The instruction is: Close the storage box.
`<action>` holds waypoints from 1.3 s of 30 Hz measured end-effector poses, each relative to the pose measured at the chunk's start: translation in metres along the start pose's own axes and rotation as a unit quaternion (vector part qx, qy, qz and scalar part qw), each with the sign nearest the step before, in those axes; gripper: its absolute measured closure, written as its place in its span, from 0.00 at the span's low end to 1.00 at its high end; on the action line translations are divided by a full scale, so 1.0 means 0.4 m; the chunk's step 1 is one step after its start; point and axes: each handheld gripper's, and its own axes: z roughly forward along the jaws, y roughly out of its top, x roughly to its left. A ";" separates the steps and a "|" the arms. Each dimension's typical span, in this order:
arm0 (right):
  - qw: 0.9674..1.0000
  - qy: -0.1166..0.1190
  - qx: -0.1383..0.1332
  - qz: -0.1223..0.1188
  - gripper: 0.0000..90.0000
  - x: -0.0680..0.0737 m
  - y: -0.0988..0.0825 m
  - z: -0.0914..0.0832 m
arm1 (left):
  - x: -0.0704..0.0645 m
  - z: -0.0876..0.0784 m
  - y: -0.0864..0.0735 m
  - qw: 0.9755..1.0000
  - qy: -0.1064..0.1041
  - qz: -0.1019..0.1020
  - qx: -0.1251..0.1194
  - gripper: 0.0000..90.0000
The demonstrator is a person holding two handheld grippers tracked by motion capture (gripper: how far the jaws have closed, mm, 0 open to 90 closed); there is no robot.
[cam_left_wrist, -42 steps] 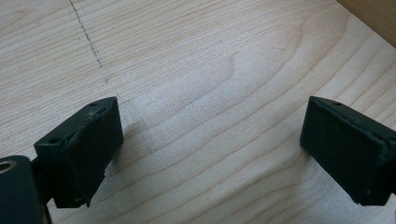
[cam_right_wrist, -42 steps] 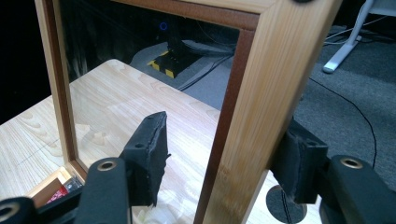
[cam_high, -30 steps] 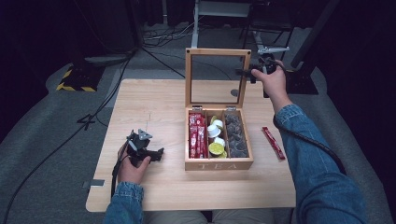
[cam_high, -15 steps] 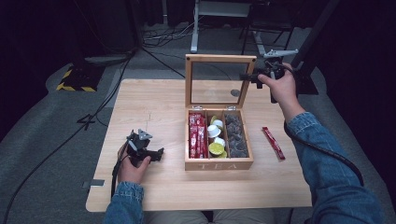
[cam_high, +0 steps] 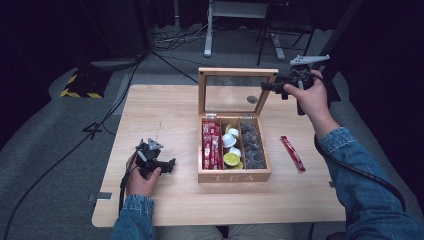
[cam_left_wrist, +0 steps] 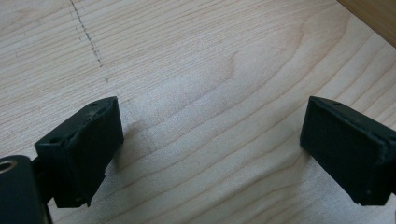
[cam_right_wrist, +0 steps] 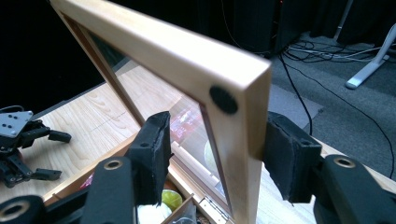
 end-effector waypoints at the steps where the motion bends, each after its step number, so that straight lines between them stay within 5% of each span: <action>1: 1.000 0.000 0.000 0.000 0.49 0.003 0.000 -0.003 | 0.000 0.000 0.000 1.000 0.000 0.000 0.000 0.07; 24: 0.998 0.010 0.040 -0.051 0.44 0.100 -0.067 -0.075 | 0.000 0.000 0.000 1.000 -0.001 -0.002 -0.001 0.07; 39: 0.997 0.013 0.057 -0.055 0.44 0.148 -0.129 -0.104 | -0.001 0.001 0.000 1.000 -0.001 -0.003 -0.001 0.07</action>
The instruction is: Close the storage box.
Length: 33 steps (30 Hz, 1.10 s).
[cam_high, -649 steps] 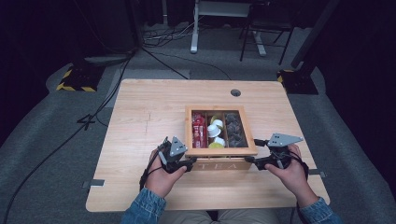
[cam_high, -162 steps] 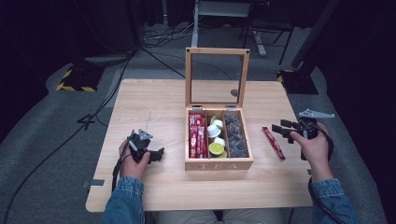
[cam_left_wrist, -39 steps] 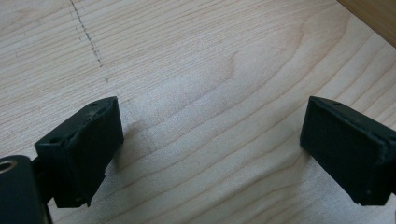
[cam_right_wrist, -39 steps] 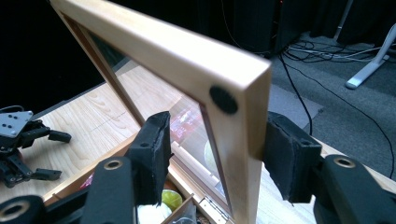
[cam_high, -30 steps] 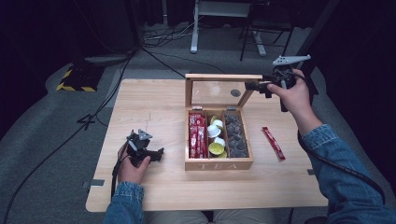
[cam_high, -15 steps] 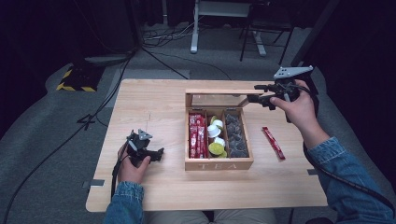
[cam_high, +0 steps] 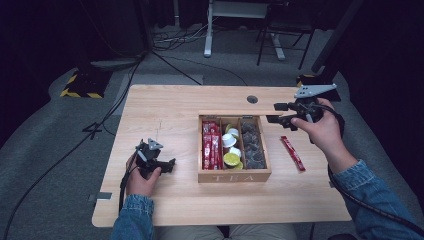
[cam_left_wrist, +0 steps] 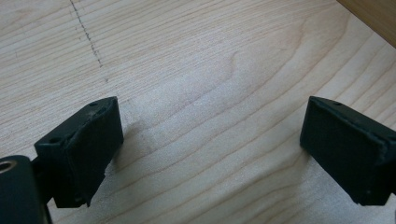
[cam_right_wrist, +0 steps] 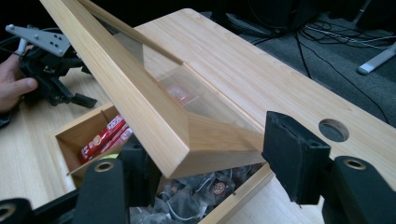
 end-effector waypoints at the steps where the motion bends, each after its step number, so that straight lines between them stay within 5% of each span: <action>1: 1.000 0.000 0.001 -0.002 0.44 0.004 -0.004 -0.001 | 0.000 0.000 0.000 1.000 0.000 0.000 0.000 0.07; 21: 1.000 0.004 0.014 -0.006 0.42 0.077 -0.109 -0.014 | 0.000 0.000 0.000 1.000 0.000 0.001 0.001 0.07; 33: 1.000 0.001 -0.010 0.018 0.42 0.111 -0.193 -0.007 | -0.005 -0.002 -0.001 1.000 0.010 -0.005 0.000 0.07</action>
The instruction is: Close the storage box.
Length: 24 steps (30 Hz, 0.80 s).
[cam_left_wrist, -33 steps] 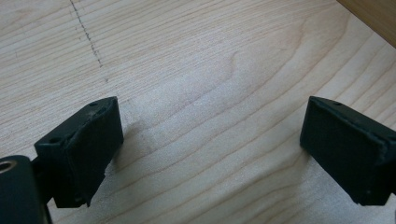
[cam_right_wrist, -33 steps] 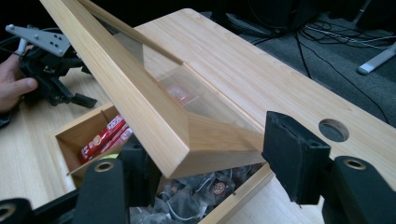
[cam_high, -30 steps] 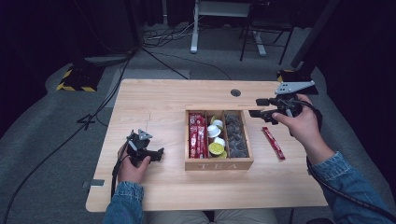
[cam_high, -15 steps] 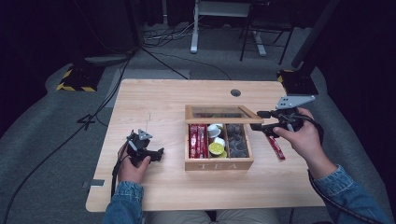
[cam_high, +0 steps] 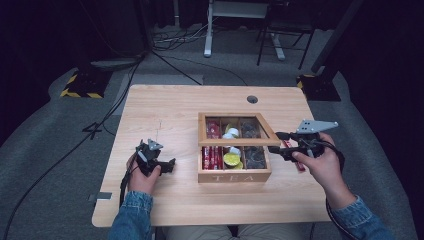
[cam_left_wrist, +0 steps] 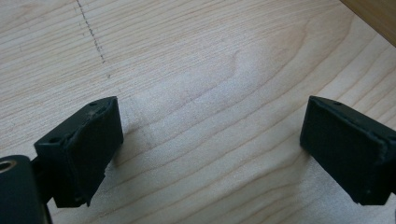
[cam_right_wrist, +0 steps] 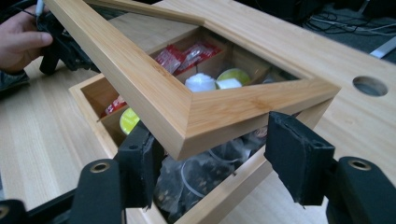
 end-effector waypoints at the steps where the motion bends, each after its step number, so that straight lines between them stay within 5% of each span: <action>1: 1.000 0.001 0.000 0.002 0.42 0.002 -0.006 0.001 | 0.000 0.000 0.000 1.000 0.000 0.000 0.000 0.07; 24: 1.000 0.005 0.010 0.019 0.43 0.029 -0.115 0.040 | 0.000 0.000 0.001 1.000 -0.001 0.000 0.001 0.06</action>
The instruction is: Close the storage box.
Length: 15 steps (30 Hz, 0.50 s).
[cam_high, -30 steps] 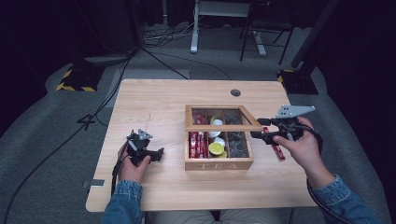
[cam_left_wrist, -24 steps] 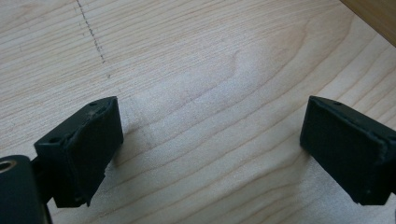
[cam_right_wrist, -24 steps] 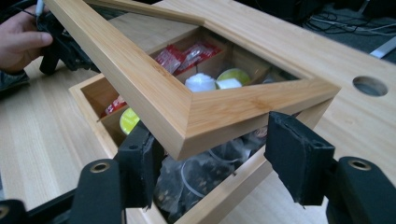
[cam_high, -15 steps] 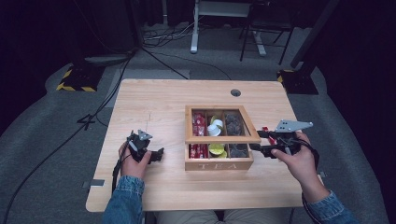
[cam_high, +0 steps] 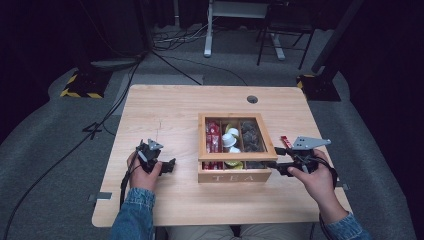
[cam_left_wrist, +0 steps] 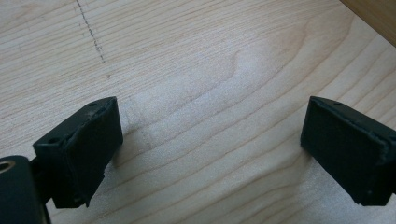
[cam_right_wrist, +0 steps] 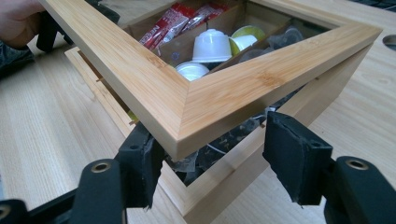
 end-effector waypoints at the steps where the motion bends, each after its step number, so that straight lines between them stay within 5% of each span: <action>1: 1.000 0.001 0.000 0.001 0.43 0.000 -0.003 0.002 | 0.000 0.000 0.000 1.000 0.000 0.001 0.000 0.06; 15: 0.999 -0.012 0.036 -0.016 0.43 0.011 -0.035 0.030 | 0.001 0.002 0.002 1.000 0.000 0.002 0.001 0.05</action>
